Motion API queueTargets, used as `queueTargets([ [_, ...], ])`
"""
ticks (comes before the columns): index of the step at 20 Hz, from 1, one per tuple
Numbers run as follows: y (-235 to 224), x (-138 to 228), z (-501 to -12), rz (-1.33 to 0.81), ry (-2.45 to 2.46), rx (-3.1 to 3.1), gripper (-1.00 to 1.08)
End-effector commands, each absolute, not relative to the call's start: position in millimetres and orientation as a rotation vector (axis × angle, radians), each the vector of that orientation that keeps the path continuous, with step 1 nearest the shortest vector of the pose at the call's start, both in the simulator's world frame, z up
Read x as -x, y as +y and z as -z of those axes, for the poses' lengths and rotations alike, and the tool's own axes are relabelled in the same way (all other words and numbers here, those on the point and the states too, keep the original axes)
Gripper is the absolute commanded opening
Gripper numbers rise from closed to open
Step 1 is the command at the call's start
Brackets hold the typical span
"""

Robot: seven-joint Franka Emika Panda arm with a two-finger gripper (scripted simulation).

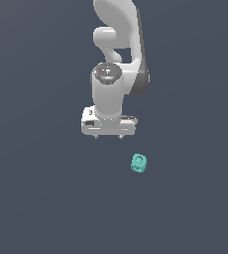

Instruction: Pick up the object and move it to a goal position.

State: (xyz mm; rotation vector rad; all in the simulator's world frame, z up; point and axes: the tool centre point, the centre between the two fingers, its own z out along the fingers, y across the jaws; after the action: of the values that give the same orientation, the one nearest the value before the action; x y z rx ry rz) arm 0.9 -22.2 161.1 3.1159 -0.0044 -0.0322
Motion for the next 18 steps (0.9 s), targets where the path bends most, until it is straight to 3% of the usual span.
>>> queueTargets([
  [1,-22,-1,-161,0.032,-0.004,-3.116,1.00],
  [18,9,-12,-158,0.000,0.019,-3.122,1.00],
])
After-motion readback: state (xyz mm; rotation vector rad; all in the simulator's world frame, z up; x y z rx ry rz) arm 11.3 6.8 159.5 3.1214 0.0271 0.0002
